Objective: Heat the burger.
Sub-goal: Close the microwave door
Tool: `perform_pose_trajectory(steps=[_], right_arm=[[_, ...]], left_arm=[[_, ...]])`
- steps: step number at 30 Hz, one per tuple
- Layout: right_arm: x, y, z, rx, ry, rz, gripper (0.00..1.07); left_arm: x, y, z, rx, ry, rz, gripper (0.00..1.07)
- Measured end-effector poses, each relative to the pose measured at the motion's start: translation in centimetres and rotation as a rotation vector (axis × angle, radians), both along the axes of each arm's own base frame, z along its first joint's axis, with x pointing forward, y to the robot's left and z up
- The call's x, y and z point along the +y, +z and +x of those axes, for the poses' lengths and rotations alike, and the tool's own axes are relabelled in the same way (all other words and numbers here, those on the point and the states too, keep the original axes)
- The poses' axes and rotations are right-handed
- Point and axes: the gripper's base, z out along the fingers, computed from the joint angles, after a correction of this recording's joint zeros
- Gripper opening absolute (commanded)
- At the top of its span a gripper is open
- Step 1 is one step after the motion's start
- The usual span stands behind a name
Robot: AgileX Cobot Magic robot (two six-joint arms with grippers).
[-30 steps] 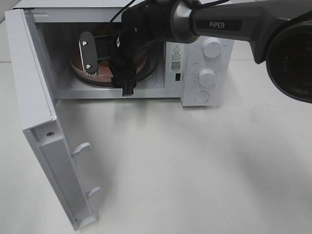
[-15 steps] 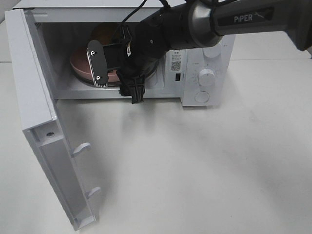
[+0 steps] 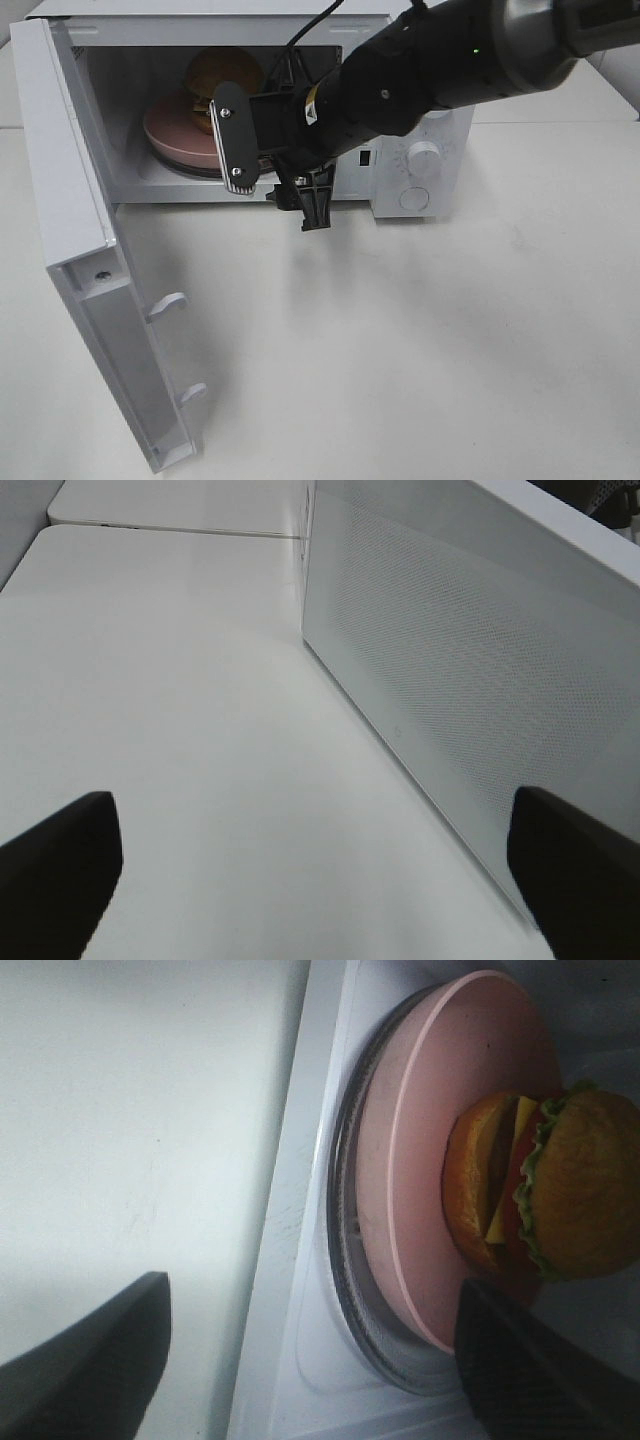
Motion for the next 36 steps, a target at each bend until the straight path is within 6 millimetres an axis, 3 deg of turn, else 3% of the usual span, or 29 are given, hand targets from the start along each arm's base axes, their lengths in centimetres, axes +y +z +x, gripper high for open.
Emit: perform_pose_trajectory(steps=[10, 21, 29, 36], right_arm=[[-3.6, 1.9, -4.7, 0.047, -0.077, 0.076, 0.76], [-6.5, 4.2, -8.4, 0.089, -0.191, 0.200, 0.76], [-9.0, 5.7, -11.6, 0.212, -0.405, 0.375, 0.76], [-10.6, 6.6, -13.5, 0.370, -0.613, 0.428, 0.76]], left_arm=[[0.0, 0.0, 0.0, 0.000, 0.000, 0.000, 1.02], [0.0, 0.0, 0.0, 0.000, 0.000, 0.000, 1.02], [0.0, 0.0, 0.0, 0.000, 0.000, 0.000, 1.02], [0.0, 0.0, 0.0, 0.000, 0.000, 0.000, 1.02]])
